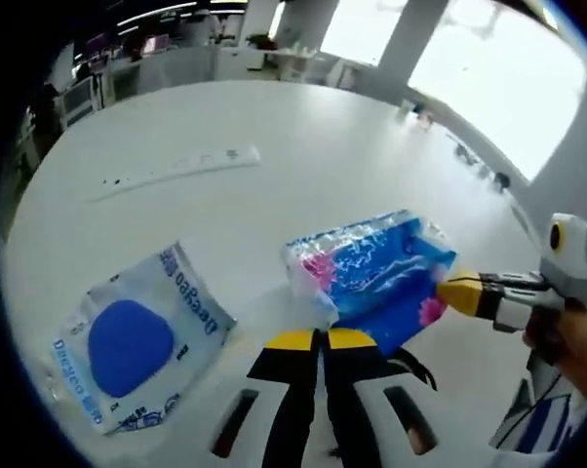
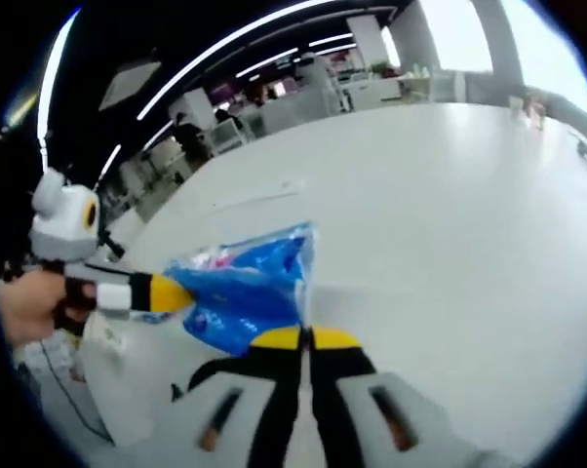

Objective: Arrange the tabletop items into an orderly group along one side of the table until the central work area is clear of visible clutter.

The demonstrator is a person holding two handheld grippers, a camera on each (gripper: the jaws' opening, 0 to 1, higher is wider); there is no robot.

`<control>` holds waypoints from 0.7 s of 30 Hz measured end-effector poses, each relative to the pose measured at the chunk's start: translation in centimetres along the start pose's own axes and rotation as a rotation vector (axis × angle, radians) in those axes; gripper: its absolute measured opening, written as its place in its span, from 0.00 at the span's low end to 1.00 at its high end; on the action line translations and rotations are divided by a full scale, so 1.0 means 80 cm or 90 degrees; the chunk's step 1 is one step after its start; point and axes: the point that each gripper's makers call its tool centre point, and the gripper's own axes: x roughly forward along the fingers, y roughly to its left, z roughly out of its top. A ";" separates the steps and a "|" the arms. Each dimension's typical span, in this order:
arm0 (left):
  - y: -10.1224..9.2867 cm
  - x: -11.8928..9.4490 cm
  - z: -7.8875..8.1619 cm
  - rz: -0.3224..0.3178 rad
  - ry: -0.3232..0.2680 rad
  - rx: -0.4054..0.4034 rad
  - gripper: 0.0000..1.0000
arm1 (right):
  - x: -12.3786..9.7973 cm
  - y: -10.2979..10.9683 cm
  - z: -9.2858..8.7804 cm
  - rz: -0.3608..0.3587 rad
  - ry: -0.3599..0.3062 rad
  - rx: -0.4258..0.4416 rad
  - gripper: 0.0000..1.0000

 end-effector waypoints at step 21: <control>-0.013 0.036 -0.016 -0.002 0.035 0.011 0.00 | 0.014 -0.033 -0.024 -0.012 0.027 0.018 0.00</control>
